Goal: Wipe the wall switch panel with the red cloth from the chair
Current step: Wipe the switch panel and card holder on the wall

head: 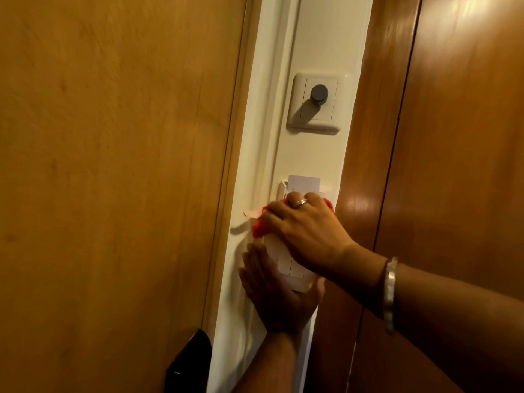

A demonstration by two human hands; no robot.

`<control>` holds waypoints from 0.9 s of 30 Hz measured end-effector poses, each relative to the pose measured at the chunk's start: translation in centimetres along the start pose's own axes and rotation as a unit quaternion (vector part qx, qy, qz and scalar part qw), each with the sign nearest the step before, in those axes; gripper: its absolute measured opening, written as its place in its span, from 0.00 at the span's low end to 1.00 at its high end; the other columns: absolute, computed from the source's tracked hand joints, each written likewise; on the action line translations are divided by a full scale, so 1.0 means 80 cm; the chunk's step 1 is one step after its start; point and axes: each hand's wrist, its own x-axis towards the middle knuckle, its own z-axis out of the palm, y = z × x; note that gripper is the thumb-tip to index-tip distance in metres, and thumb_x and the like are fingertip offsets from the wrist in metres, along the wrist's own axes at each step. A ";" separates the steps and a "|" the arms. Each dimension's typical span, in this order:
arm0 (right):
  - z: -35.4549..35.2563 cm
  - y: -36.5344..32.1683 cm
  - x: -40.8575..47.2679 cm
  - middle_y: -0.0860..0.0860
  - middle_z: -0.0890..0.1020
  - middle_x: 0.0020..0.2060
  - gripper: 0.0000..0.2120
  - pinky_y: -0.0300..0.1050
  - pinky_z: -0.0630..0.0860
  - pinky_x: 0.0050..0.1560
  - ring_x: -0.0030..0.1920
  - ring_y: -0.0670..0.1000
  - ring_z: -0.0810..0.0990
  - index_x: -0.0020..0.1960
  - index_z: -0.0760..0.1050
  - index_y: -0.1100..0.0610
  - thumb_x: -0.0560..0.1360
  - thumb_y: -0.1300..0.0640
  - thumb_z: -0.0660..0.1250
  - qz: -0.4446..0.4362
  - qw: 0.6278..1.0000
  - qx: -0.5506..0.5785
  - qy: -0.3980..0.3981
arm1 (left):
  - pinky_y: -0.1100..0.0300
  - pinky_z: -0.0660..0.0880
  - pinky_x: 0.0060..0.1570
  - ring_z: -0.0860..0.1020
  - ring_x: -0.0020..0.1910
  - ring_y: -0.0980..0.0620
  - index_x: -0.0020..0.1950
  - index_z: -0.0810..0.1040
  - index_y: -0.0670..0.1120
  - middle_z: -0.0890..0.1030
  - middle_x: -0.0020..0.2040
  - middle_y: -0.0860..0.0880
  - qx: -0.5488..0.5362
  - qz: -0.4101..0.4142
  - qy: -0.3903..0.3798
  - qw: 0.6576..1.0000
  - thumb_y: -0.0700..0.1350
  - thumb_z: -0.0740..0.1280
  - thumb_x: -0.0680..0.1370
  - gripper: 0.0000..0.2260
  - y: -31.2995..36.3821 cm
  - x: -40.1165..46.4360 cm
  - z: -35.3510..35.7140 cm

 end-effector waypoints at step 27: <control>-0.010 0.006 -0.001 0.54 0.76 0.61 0.18 0.51 0.69 0.50 0.56 0.59 0.74 0.64 0.68 0.55 0.75 0.53 0.60 0.011 0.999 -0.022 0.033 | 0.35 0.65 0.70 0.64 0.75 0.37 0.73 0.65 0.36 0.68 0.74 0.36 -0.005 -0.007 0.007 1.000 0.71 0.71 0.65 0.50 0.001 0.001 0.000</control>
